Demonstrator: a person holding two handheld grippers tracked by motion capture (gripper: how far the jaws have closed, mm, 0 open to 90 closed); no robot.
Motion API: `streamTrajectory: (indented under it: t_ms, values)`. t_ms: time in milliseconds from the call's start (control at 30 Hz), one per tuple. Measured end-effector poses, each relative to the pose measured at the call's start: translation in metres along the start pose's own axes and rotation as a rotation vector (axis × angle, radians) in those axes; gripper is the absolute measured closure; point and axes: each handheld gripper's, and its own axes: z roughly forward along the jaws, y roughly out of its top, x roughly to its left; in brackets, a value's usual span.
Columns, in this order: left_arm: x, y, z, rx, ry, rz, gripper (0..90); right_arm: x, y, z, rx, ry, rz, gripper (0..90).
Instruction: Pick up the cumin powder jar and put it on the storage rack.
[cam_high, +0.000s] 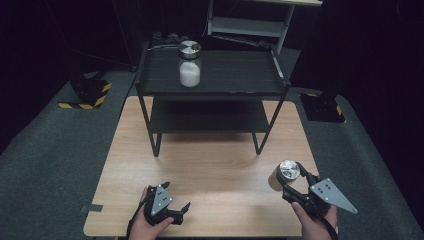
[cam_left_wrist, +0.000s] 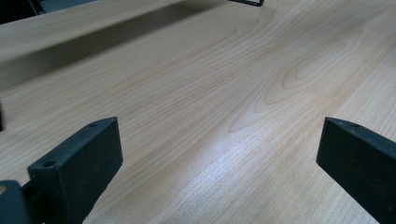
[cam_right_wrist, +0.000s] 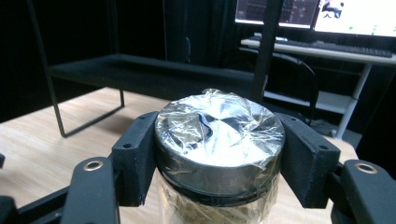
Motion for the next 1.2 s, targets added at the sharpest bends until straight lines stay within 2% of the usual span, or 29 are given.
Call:
streamTrajectory:
  t_ms: [233,733,967,1200]
  values:
    - [0.001,-0.001,0.0,-0.003,-0.003,-0.004,0.8,0.004,0.024,0.008,-0.025,0.028,-0.022,34.9]
    - [0.0,-0.001,-0.001,-0.005,-0.005,-0.002,0.8,0.001,0.074,0.037,-0.043,0.092,-0.01,34.9]
    - [0.0,-0.001,-0.001,-0.004,-0.007,0.0,0.8,0.001,0.093,0.048,-0.062,0.1,-0.009,34.9]
    - [-0.005,-0.001,-0.002,-0.002,0.017,0.0,0.8,0.003,0.108,0.056,-0.08,0.107,-0.034,34.8]
